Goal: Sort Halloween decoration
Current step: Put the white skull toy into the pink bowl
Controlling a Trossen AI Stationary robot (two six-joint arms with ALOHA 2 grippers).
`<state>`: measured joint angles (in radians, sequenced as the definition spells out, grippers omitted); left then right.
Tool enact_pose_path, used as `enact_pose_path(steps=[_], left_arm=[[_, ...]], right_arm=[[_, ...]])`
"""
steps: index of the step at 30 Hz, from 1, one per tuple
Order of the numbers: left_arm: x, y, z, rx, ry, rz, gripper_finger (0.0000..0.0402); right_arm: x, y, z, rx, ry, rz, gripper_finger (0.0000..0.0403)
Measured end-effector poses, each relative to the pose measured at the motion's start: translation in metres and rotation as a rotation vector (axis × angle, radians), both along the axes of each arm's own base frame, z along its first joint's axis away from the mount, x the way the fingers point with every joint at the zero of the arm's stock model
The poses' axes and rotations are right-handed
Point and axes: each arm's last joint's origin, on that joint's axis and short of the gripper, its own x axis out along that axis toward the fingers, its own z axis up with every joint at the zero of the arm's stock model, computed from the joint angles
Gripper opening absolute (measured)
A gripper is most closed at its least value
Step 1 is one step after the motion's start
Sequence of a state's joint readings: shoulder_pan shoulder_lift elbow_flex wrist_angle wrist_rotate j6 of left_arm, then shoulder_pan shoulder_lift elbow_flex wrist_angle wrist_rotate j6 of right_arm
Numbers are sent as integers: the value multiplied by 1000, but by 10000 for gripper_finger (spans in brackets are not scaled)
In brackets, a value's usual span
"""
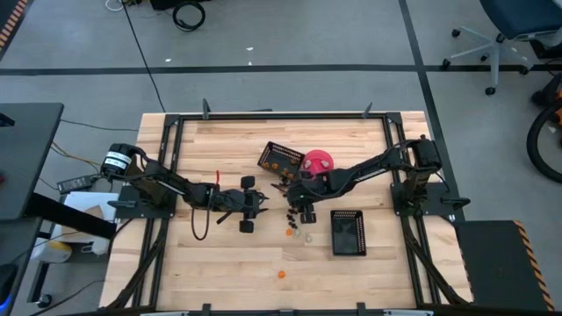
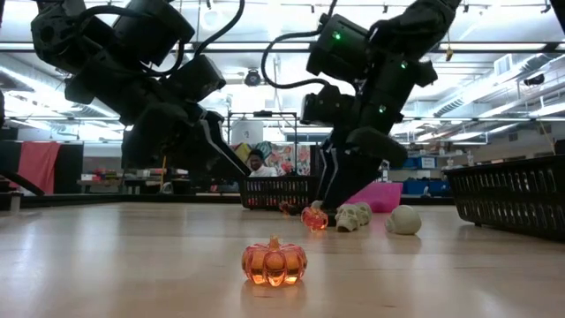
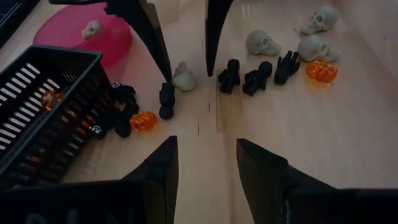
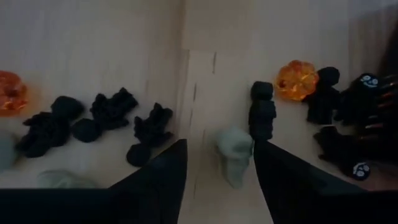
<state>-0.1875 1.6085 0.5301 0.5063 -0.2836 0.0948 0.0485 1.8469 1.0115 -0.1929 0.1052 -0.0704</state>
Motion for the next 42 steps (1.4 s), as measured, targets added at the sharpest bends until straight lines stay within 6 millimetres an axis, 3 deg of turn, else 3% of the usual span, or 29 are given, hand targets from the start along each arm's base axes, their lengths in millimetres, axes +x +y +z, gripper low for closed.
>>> enact_pose_path(steps=[15, 20, 27, 35, 42], left_arm=[[0, 0, 0, -2, 1, 1, 137], [0, 0, 0, -2, 2, 1, 137], [0, 0, 0, -3, 2, 2, 137], [0, 0, -1, -4, 6, 3, 137], [-2, 0, -2, -1, 28, 4, 137]], right_arm=[[-9, -9, -16, 55, -80, -4, 93], [-9, -10, -15, 43, -75, -3, 93], [-2, -11, -1, -2, 36, -7, 99], [7, -14, 34, -139, 189, -42, 98], [0, -18, 49, -292, 304, -109, 98]])
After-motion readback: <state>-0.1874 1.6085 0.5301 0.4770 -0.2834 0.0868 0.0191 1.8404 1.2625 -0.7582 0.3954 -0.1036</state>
